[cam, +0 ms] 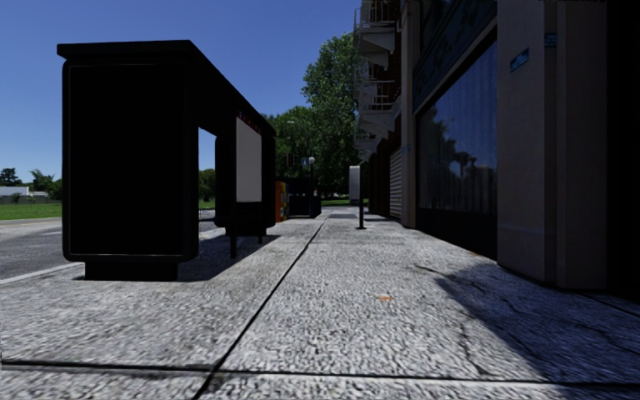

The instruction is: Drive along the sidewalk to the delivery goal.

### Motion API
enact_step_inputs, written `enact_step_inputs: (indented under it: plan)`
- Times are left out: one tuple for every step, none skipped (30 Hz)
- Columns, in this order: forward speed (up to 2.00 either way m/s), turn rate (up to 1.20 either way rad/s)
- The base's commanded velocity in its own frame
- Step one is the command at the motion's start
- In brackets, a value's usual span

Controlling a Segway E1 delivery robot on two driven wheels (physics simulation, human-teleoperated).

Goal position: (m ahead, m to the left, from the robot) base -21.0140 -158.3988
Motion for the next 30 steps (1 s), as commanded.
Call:
enact_step_inputs:
  plan:
    - [2.00,0.00]
    - [2.00,0.00]
    - [2.00,0.00]
    - [2.00,0.00]
    - [2.00,0.00]
    - [2.00,0.00]
    - [2.00,0.00]
    - [2.00,0.00]
    - [2.00,0.00]
    - [2.00,0.00]
    - [2.00,0.00]
    - [2.00,0.00]
    - [2.00,0.00]
    - [2.00,0.00]
    - [2.00,0.00]
    - [2.00,0.00]
    - [2.00,0.00]
    - [2.00,0.00]
    - [2.00,0.00]
    - [2.00,0.00]
    - [2.00,0.00]
    - [2.00,0.00]
    - [2.00,0.00]
    - [2.00,0.00]
    - [2.00,0.00]
    - [2.00,0.00]
    - [2.00,0.00]
    - [2.00,0.00]
    - [2.00,0.00]
    - [2.00,0.00]
